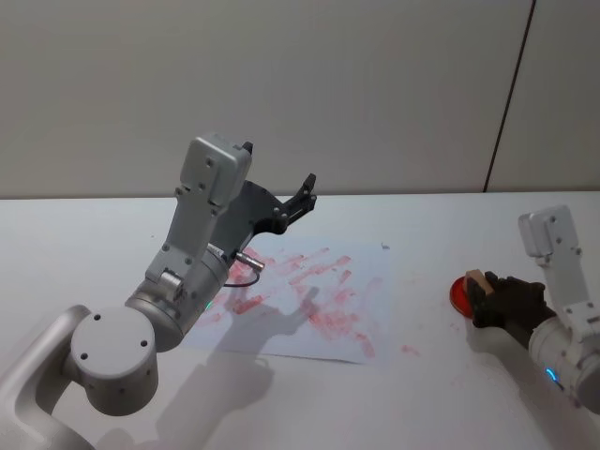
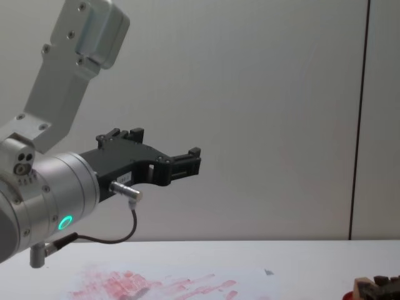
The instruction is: Use the one hand to pick up the stamp and affix it onto the A4 paper.
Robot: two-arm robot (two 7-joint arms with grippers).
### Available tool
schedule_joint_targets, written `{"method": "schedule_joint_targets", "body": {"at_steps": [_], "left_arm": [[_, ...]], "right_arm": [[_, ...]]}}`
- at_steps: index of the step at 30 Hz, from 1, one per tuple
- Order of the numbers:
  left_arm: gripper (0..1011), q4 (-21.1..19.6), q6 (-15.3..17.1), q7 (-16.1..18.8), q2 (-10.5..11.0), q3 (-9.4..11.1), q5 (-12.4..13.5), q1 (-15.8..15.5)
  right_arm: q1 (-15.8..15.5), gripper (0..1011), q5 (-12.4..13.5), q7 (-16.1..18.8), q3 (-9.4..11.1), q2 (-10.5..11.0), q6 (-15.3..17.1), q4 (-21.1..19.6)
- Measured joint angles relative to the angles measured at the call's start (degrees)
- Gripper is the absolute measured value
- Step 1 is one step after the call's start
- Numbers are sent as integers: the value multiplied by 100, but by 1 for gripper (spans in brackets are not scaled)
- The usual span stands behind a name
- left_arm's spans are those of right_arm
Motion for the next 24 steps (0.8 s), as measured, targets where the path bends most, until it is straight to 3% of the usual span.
{"method": "schedule_joint_targets", "body": {"at_steps": [12, 24], "left_arm": [[1001, 0, 0, 0, 0, 0, 0, 0], [1002, 0, 0, 0, 0, 0, 0, 0]], "right_arm": [[27, 225, 26, 81, -1, -26, -143, -29], [196, 225, 315, 478, -101, -240, -552, -258]]}}
